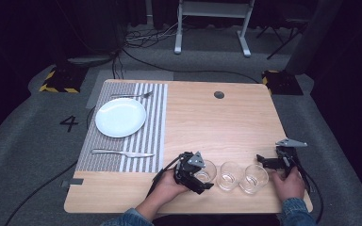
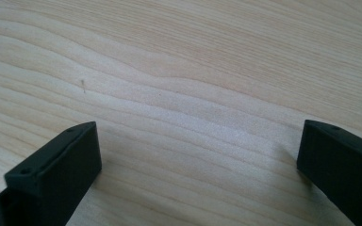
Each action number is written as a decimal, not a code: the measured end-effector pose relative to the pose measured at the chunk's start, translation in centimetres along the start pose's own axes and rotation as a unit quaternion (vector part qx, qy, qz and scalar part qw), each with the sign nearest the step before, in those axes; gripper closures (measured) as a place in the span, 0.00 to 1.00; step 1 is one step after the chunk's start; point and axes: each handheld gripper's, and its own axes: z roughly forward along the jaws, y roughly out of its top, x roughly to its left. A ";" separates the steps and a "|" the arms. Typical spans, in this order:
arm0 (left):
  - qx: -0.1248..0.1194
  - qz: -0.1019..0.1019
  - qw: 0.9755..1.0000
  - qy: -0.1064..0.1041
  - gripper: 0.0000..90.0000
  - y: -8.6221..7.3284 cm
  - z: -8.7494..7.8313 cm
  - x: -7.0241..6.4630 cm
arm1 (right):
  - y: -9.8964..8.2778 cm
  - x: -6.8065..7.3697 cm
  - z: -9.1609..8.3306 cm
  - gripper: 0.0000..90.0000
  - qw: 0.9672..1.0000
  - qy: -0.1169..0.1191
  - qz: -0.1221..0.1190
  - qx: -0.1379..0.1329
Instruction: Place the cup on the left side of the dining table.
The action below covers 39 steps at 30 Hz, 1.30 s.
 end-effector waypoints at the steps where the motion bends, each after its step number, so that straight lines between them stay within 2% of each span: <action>1: -0.001 0.004 1.000 0.003 0.20 0.0 0.0 0.0 | 0.0 0.0 0.0 0.01 1.000 0.000 0.000 0.000; 10: 0.003 0.005 1.000 0.012 0.21 0.1 0.0 -0.3 | 0.0 0.0 0.0 0.01 1.000 0.000 0.000 0.000; 14: 0.005 0.012 1.000 0.020 0.22 0.2 -0.1 -0.4 | 0.0 0.0 0.0 0.01 1.000 0.000 0.000 0.000; 24: 0.016 0.018 0.999 0.020 0.22 0.6 -0.5 -0.6 | 0.0 0.0 0.0 0.01 1.000 0.000 0.001 0.000; 28: 0.007 0.021 1.000 0.018 0.22 1.0 -1.2 -0.8 | 0.0 0.0 0.0 0.01 1.000 0.000 0.000 0.000; 38: -0.012 0.006 1.000 0.023 0.22 1.6 -3.2 -0.7 | 0.0 0.0 0.0 0.01 1.000 0.000 0.001 0.000; 39: -0.018 0.006 0.999 0.029 0.22 1.7 -3.6 -0.6 | 0.0 0.0 0.0 0.01 1.000 0.000 0.000 0.000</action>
